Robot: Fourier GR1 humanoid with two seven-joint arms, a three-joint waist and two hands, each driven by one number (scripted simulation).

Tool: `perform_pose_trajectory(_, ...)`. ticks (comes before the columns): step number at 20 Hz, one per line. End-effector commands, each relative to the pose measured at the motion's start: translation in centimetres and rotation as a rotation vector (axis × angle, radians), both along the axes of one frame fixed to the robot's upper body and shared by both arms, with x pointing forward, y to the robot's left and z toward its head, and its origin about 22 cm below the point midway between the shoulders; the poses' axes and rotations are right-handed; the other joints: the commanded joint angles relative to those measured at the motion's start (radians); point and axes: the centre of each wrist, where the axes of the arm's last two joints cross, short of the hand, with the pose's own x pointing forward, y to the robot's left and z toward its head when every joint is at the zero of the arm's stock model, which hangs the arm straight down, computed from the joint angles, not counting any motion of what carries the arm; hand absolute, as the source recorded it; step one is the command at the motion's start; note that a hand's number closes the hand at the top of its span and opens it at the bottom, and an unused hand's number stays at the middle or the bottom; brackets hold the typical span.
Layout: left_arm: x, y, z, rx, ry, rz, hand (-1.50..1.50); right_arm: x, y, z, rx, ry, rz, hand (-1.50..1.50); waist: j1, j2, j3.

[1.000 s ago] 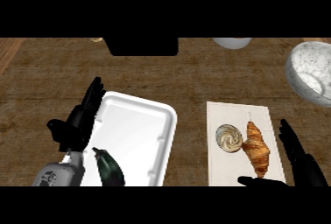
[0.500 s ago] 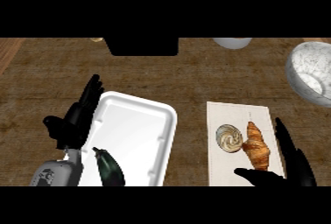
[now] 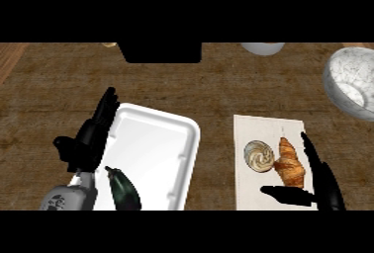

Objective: Pick the croissant from the placemat and place it in the bowl

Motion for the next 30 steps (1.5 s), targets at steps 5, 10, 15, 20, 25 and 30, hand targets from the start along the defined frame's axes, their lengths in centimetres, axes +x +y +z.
perform_pose_trajectory(5,1.0,0.8,-0.6,-0.011,0.003,-0.001,0.0,0.2,0.7,-0.7,-0.14,-0.023,0.222,1.5,-0.001,0.0,0.0)
perform_pose_trajectory(10,-0.4,-0.6,-1.9,-0.003,0.0,0.007,0.0,-0.6,2.9,-1.0,-0.097,-0.041,0.231,1.5,-0.001,0.0,0.0)
perform_pose_trajectory(15,1.1,-0.3,0.6,-0.012,0.006,-0.005,0.0,0.6,-1.0,0.8,-0.053,-0.08,0.467,1.5,0.002,0.0,0.0)
perform_pose_trajectory(20,0.7,0.4,-0.3,0.003,0.02,0.013,0.0,-0.8,-5.3,4.4,0.016,-0.141,0.93,1.5,-0.014,-0.004,0.0)
perform_pose_trajectory(25,0.7,1.0,-0.3,-0.001,0.012,0.014,0.0,-1.1,-10.4,8.2,0.148,-0.425,1.014,1.5,-0.023,-0.004,0.001)
perform_pose_trajectory(30,1.1,1.2,1.3,0.006,0.007,0.02,0.0,-2.3,-13.7,14.2,0.056,-0.643,0.977,1.5,-0.025,-0.006,-0.001)
